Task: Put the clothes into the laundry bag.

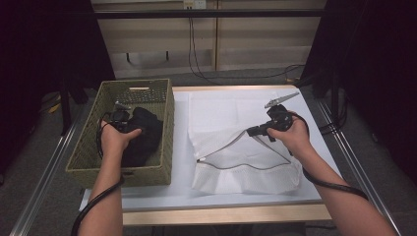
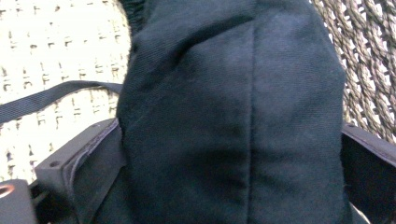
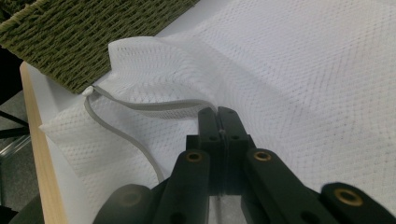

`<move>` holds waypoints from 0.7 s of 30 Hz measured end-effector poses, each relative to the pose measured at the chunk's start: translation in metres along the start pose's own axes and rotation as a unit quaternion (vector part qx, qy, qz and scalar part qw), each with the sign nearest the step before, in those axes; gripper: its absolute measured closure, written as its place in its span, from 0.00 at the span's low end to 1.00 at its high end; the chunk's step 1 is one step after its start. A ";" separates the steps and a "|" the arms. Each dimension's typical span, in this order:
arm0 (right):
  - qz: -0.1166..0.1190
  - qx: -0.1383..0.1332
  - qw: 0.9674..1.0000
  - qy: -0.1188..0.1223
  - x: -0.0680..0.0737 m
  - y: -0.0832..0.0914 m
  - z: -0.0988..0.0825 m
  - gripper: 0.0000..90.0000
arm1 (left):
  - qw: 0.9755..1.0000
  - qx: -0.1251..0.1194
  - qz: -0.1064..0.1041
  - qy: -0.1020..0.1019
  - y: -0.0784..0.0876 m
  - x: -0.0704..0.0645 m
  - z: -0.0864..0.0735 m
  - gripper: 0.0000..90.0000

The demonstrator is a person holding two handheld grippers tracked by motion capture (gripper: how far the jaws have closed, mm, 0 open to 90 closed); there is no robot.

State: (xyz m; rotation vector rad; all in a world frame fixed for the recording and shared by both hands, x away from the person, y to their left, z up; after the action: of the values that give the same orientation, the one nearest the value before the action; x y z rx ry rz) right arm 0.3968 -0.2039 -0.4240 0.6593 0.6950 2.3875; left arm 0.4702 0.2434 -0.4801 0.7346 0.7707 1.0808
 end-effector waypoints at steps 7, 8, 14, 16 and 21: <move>-0.001 0.000 1.000 0.000 0.000 0.002 0.000 1.00 | 0.999 0.030 0.018 -0.027 -0.013 -0.008 0.000 0.04; -0.001 0.000 1.000 0.000 0.000 0.002 0.000 1.00 | 0.999 0.030 0.018 -0.027 -0.013 -0.008 0.000 0.04; -0.002 -0.001 1.000 -0.001 -0.002 0.003 -0.002 1.00 | 0.998 0.040 0.023 -0.031 -0.017 -0.008 -0.002 0.06; -0.001 -0.001 1.000 -0.001 -0.003 0.003 -0.003 1.00 | 0.999 0.041 0.021 -0.027 -0.019 -0.007 -0.003 0.07; -0.003 -0.001 1.000 -0.001 -0.003 0.002 -0.004 1.00 | 0.998 0.051 0.018 -0.020 -0.022 -0.007 -0.006 0.13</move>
State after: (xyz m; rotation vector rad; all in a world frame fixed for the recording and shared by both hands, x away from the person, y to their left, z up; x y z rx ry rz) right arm 0.3959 -0.2086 -0.4263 0.6582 0.6923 2.3813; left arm 0.4732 0.2309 -0.4999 0.8568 0.7855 1.0627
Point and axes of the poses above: each handheld gripper's, and its own axes: y roughly backward along the jaws, z roughly out of its top, x roughly to its left, the point moved 5 cm from there along -y, roughly forward along the jaws, and after that the axes turned 5 degrees about -x, right-handed, at the moved point
